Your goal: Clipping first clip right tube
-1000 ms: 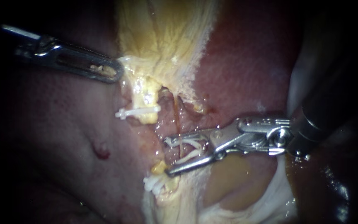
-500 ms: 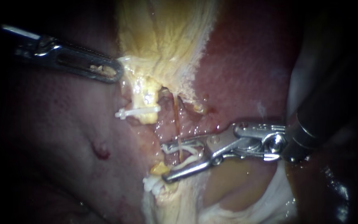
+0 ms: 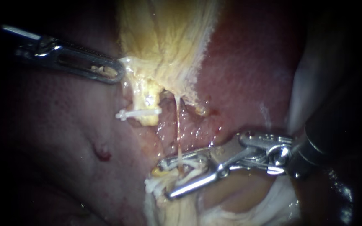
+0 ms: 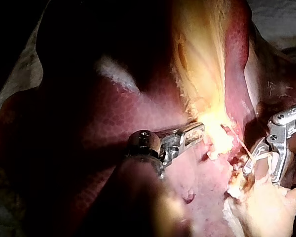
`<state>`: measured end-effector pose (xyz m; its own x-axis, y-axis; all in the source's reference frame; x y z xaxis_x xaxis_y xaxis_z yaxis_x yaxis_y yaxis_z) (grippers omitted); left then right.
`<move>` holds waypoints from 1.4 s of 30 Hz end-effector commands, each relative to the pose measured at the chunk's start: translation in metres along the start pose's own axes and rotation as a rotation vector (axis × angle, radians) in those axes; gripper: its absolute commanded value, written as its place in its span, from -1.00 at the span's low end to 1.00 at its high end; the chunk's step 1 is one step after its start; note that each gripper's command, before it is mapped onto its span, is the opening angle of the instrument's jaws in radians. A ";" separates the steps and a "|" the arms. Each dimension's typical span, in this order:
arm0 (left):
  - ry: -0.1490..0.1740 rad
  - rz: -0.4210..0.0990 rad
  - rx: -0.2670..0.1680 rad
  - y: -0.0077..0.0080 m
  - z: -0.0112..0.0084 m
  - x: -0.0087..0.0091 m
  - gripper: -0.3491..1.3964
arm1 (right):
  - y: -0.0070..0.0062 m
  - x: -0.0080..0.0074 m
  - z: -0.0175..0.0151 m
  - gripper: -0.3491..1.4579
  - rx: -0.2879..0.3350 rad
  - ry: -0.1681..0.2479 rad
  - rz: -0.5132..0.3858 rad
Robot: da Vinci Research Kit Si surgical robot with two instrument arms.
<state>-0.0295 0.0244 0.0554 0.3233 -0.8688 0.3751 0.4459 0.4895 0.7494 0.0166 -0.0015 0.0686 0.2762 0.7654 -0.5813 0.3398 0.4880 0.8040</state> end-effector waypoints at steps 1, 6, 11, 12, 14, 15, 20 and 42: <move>0.000 0.000 0.000 0.0000 0.0000 0.0000 -1.00 | -0.0003 0.0002 0.0001 -0.06 0.007 0.008 0.004; 0.000 0.000 0.000 0.0000 0.0000 0.0000 -1.00 | -0.0007 0.0007 0.0002 -0.06 0.018 0.014 0.010; 0.000 0.000 0.000 0.0000 0.0000 0.0000 -1.00 | -0.0004 0.0006 -0.0001 -0.07 0.018 0.014 0.016; 0.000 0.000 0.000 0.0000 0.0000 0.0000 -1.00 | -0.0003 0.0006 -0.0001 -0.07 0.018 0.014 0.016; 0.000 0.000 0.000 0.0000 0.0000 0.0000 -1.00 | -0.0003 0.0006 -0.0002 -0.08 0.019 0.014 0.016; 0.000 0.000 0.000 0.0000 0.0001 0.0000 -1.00 | -0.0002 0.0006 -0.0003 -0.09 0.019 0.014 0.022; 0.000 0.000 0.000 0.0000 0.0000 0.0000 -1.00 | 0.0000 0.0003 -0.0010 -0.20 0.022 0.012 0.021; 0.000 0.000 0.000 0.0000 0.0001 0.0000 -1.00 | 0.0011 -0.0002 -0.0025 -1.00 0.026 0.009 0.056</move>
<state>-0.0296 0.0244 0.0554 0.3232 -0.8690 0.3748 0.4457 0.4891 0.7497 0.0145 -0.0001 0.0702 0.2904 0.7985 -0.5273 0.3412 0.4284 0.8367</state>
